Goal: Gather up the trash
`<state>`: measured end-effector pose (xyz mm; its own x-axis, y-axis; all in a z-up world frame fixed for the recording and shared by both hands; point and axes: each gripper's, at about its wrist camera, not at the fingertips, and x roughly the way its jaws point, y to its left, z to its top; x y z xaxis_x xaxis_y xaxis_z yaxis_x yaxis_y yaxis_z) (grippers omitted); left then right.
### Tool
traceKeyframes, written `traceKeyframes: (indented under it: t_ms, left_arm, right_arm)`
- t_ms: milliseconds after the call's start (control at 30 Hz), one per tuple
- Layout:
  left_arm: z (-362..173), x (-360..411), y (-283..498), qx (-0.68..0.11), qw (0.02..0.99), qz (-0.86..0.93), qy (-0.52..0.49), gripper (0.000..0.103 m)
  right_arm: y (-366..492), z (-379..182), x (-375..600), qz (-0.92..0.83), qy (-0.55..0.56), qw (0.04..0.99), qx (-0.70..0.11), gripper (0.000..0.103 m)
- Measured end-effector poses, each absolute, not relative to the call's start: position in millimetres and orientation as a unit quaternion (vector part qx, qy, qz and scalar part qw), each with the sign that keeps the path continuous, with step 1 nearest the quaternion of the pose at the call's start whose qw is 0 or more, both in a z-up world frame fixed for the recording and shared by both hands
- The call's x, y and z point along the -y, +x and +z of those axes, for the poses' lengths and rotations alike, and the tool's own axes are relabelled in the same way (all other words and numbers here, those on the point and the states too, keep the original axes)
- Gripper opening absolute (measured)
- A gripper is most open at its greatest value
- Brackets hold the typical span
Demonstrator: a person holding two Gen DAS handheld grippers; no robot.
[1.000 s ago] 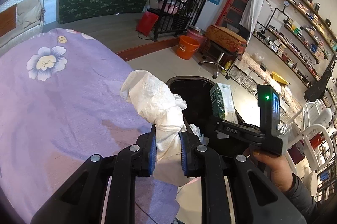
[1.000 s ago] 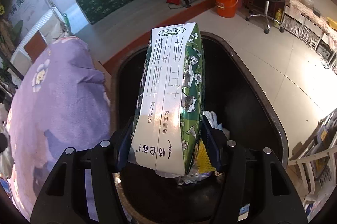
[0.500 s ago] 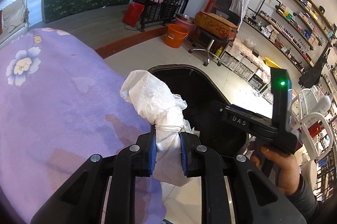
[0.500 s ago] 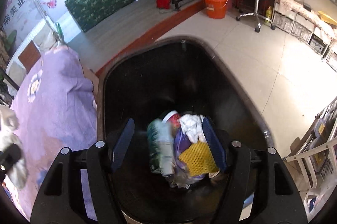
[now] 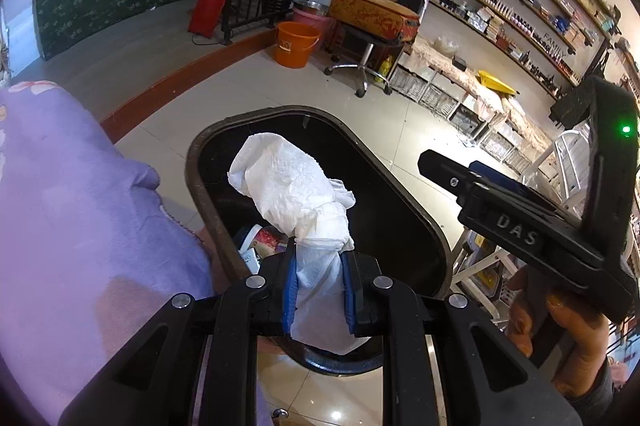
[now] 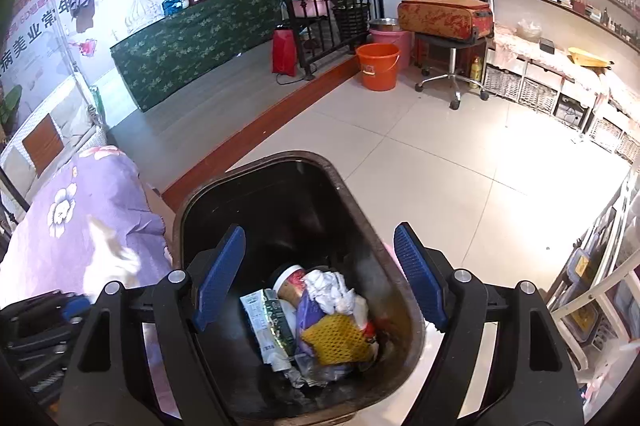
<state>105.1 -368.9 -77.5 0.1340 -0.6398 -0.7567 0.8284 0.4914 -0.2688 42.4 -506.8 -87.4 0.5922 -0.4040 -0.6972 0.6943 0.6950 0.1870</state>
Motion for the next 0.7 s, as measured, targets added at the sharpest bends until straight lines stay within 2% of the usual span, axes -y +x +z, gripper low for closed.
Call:
traceKeyframes:
  t_ms: [267,367,433,533,633,700]
  left_arm:
    - [-90.3,389.0,102.6,-0.440,0.736,-0.496,0.138,0.018]
    - [-93.0,392.6,103.0,-0.437,0.735,-0.499,0.143,0.031]
    - [-91.7,391.5,102.7,-0.432,0.737,-0.501,0.138,0.056]
    - [-86.1,389.9,100.7,-0.419,0.740,-0.511,0.125,0.076]
    - [-78.0,385.4,95.9,-0.399,0.746,-0.518,0.129,0.087]
    - [-71.7,381.9,91.9,-0.387,0.750,-0.522,0.127,0.089]
  right_arm:
    - [30.6,-86.7,510.9,-0.332,0.232,0.859,-0.312,0.077]
    - [26.0,-86.0,513.6,-0.336,0.234,0.859,-0.309,0.077]
    - [24.1,-85.5,514.2,-0.338,0.234,0.858,-0.309,0.077]
    - [19.5,-85.4,517.0,-0.342,0.233,0.856,-0.308,0.078]
    - [16.3,-84.6,518.1,-0.347,0.235,0.854,-0.308,0.078]
    - [15.3,-83.9,517.8,-0.349,0.234,0.853,-0.308,0.078]
